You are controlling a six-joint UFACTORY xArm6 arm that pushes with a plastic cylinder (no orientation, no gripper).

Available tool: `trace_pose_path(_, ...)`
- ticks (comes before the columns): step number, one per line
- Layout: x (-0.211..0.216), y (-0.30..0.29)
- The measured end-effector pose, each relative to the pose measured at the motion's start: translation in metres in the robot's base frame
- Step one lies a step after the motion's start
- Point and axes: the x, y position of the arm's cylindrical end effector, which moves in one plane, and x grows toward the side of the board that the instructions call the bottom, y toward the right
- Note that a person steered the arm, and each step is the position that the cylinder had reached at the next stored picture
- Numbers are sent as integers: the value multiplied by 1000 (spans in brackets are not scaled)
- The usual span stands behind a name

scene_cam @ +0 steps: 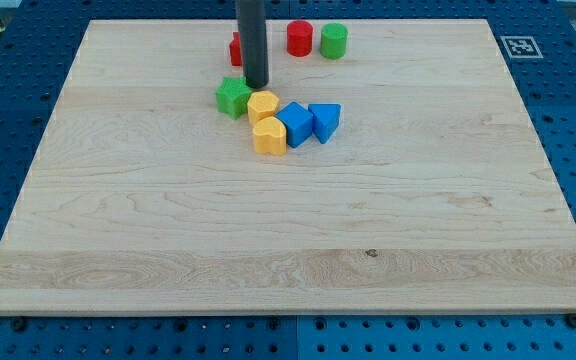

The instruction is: Nudge the green star up a bit

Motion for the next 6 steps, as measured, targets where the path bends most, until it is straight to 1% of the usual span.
trace_pose_path(1,33,0)
trace_pose_path(3,88,-44)
trace_pose_path(4,99,-66)
trace_pose_path(5,60,-70)
trace_pose_path(6,31,-75)
